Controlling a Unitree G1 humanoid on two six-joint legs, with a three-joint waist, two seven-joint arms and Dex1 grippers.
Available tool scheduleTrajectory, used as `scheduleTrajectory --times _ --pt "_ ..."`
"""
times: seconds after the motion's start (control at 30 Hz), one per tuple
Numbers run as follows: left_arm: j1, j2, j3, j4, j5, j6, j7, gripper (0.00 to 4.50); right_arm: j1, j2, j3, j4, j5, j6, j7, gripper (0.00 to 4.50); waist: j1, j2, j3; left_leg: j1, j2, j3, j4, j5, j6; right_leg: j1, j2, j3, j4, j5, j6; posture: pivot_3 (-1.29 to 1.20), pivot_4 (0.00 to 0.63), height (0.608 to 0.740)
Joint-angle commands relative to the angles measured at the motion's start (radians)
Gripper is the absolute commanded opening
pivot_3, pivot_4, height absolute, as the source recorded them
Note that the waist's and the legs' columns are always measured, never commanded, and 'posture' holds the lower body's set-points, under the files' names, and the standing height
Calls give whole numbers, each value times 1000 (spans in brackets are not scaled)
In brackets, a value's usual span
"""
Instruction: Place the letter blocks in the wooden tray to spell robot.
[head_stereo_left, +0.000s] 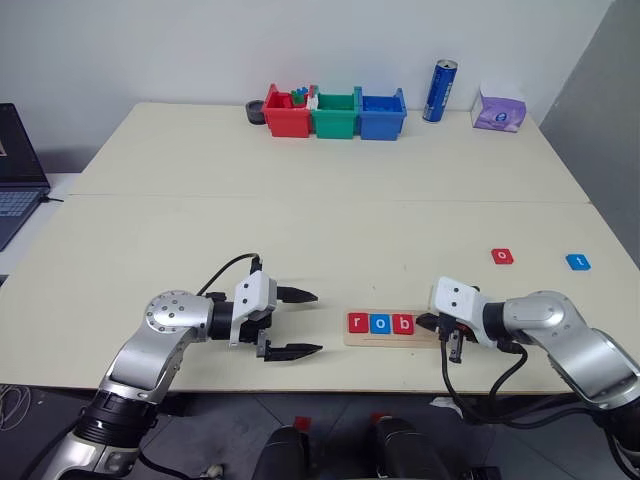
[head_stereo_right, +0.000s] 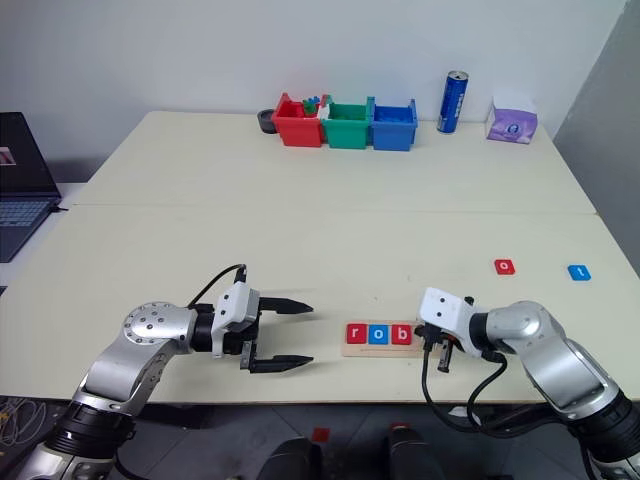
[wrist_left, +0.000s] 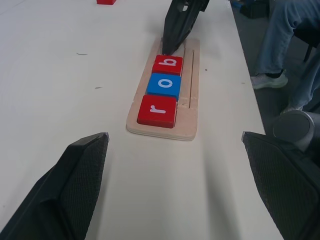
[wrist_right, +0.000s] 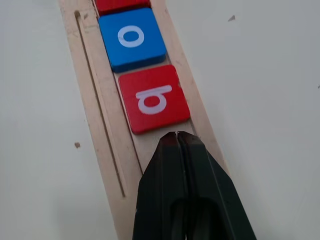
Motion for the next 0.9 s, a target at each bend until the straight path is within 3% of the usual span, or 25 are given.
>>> scheduleTrajectory --times 0.03,0.5,0.67,0.77,0.9 --pt "9 6 7 -16 0 -25 -2 4500 -24 10 13 -10 -2 -7 18 41 0 0 0 0 0 0 0 0 0 0 0 0 0 0 0 0 150 740" --pt "8 -5 2 -7 6 -37 2 4500 -59 52 8 -3 -15 7 10 41 1 0 0 0 0 0 0 0 0 0 0 0 0 0 0 0 150 740" --pt "5 -14 3 -8 5 -37 8 4500 -20 0 -133 -70 89 38 58 41 1 0 0 0 0 0 0 0 0 0 0 0 0 0 0 0 150 740" --pt "5 -18 13 -12 -1 -31 18 4500 24 33 -313 -104 171 118 -7 585 2 0 0 0 0 0 0 0 0 0 0 -1 0 0 0 0 150 740" --pt "6 -21 12 -22 -4 -24 26 4500 77 143 -484 -83 169 166 -193 1959 2 0 0 -1 0 0 0 0 0 0 0 0 0 1 -1 0 150 740"
